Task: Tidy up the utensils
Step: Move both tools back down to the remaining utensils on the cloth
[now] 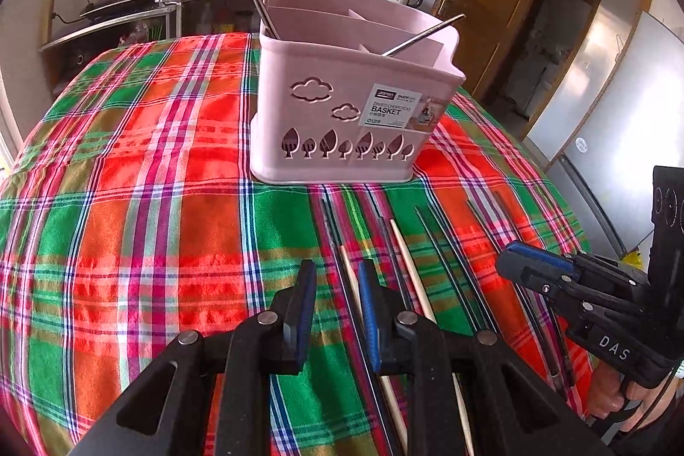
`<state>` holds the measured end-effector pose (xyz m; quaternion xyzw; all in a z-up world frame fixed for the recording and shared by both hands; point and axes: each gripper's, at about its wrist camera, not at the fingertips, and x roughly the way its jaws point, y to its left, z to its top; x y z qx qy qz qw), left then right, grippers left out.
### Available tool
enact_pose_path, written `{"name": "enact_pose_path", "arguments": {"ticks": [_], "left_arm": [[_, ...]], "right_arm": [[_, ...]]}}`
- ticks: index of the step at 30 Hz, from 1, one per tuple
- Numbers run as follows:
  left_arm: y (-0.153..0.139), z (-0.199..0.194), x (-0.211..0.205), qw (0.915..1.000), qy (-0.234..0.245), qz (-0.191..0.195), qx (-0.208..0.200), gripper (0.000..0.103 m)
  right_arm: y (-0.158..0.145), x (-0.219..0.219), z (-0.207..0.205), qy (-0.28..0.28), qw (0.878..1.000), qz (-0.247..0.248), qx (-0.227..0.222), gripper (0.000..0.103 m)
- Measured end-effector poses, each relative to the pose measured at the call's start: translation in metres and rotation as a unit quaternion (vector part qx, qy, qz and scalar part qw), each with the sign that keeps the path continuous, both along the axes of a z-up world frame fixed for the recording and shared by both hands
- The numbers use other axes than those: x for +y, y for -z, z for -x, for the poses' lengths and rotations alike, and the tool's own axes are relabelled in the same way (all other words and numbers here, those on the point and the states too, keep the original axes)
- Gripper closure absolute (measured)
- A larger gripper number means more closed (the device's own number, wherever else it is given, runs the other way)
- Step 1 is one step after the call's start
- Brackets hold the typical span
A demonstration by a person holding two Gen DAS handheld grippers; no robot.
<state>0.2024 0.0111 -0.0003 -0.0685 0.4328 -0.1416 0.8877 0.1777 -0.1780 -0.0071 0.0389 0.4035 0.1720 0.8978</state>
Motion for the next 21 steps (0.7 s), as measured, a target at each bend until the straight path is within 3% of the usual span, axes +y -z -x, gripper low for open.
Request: {"name": "enact_pose_path", "arguments": {"ticks": [21], "left_arm": [[0.018,-0.050,-0.010,0.9992,0.006,-0.030,0.026,0.083]], "right_arm": [[0.023,0.022,-0.044,-0.011,0.999,0.025,0.035,0.089]]}}
